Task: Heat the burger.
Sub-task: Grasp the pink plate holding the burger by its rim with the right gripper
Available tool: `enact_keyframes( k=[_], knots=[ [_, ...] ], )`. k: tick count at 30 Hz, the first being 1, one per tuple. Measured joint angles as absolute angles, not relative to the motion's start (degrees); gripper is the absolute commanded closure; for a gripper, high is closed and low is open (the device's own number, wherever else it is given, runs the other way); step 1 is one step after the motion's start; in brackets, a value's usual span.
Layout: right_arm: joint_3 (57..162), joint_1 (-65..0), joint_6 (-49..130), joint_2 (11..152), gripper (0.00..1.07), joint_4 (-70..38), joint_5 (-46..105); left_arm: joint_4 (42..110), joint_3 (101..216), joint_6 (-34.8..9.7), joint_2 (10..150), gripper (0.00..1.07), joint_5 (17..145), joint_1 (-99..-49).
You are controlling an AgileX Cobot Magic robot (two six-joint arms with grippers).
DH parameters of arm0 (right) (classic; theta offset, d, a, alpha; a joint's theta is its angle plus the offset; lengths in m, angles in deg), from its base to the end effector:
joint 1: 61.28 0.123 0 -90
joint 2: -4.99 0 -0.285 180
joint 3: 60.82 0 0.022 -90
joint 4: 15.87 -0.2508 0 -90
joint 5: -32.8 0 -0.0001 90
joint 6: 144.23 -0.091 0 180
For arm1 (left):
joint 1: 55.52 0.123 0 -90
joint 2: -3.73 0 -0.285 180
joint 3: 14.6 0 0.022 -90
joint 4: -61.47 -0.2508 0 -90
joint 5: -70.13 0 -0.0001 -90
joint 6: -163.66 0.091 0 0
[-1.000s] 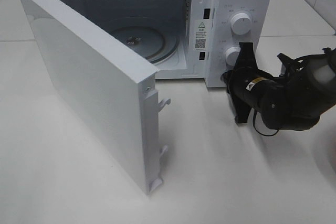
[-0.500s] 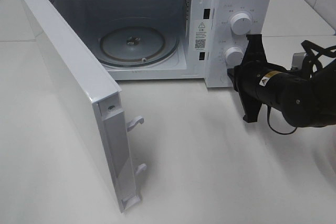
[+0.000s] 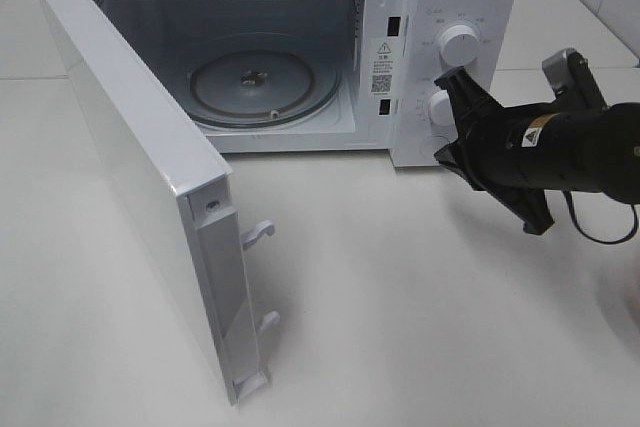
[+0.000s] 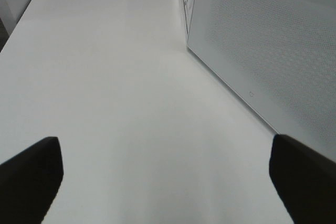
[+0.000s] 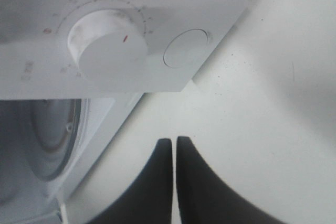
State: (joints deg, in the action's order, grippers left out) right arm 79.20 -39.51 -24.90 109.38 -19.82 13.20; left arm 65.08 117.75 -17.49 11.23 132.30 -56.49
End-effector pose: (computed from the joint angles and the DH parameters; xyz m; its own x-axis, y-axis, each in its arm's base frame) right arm 0.2882 0.1128 0.1560 -0.5476 0.7521 -0.3668 0.3255 0.5953 0.7347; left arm -0.0087 -0.0049 0.2798 -0.4609 -0.0416 -0.8865 0.0436 0.9966 -0.0695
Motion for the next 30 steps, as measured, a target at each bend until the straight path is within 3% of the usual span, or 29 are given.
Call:
enact_keyframes(
  k=[13,24,29,30],
  knots=[
    [79.20,-40.14,11.82,98.20,1.07,-19.71,31.08,65.08,117.75,-17.37,11.23,0.07,132.30,-56.49],
    [79.43,-49.65,23.17,90.47,1.07,-18.79,53.20,65.08,117.75,-17.31,11.23,0.07,132.30,-56.49],
    [81.72,-53.26,28.15,88.35,1.00,-18.68,62.76,65.08,117.75,-17.31,11.23,0.07,132.30,-56.49],
    [82.64,-54.18,29.70,87.95,0.93,-18.22,65.92,65.08,117.75,-17.31,11.23,0.07,132.30,-56.49]
  ],
)
